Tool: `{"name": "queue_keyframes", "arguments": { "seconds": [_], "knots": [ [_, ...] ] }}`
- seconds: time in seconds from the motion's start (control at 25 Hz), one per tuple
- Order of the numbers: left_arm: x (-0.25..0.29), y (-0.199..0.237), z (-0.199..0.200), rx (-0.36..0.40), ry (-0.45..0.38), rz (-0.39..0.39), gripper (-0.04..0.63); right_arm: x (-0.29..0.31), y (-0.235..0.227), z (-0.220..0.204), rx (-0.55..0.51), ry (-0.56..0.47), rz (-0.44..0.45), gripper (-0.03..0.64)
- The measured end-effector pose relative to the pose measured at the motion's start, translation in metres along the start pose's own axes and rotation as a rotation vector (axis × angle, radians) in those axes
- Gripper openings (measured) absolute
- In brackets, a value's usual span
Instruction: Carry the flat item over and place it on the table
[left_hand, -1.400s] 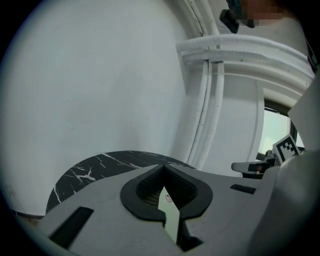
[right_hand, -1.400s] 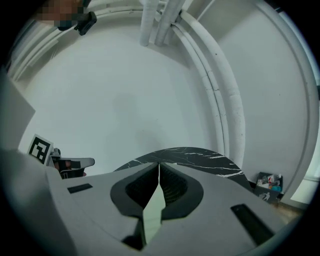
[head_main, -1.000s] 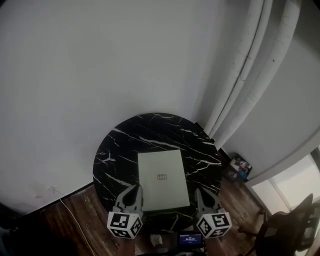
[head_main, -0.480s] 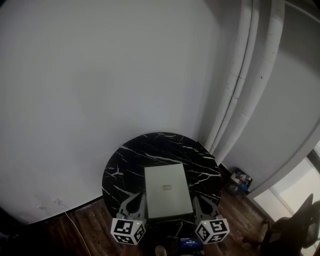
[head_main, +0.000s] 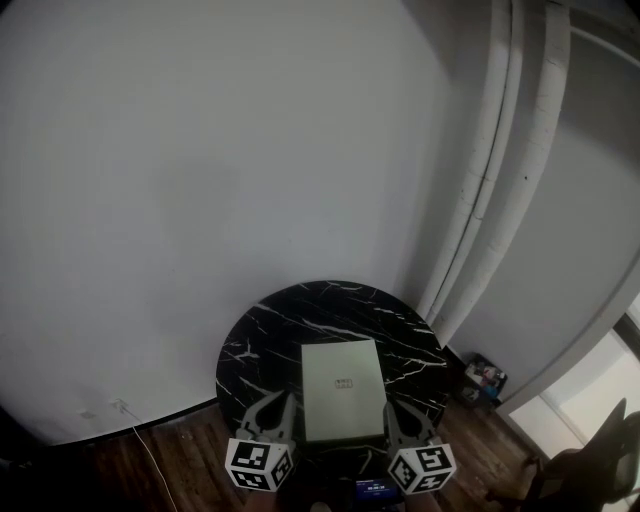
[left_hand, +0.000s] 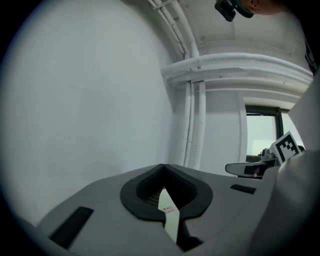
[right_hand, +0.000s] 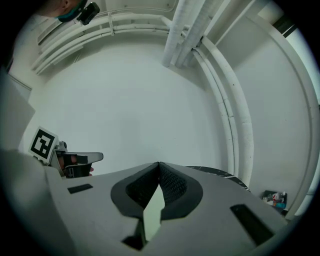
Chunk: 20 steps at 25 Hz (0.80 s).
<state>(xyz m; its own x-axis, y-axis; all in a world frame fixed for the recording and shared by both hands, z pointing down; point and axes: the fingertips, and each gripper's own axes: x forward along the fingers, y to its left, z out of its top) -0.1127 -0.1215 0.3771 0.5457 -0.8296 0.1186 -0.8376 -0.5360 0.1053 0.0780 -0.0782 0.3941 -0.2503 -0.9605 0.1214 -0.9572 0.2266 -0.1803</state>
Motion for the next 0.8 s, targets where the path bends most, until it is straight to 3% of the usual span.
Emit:
{"name": "queue_keyframes", "arguments": {
  "seconds": [0.8],
  "knots": [
    [0.003,0.008,-0.015,-0.042,0.048,0.006,0.012,0.005,-0.001,-0.002,-0.018,0.021,0.001,0.018]
  ]
}}
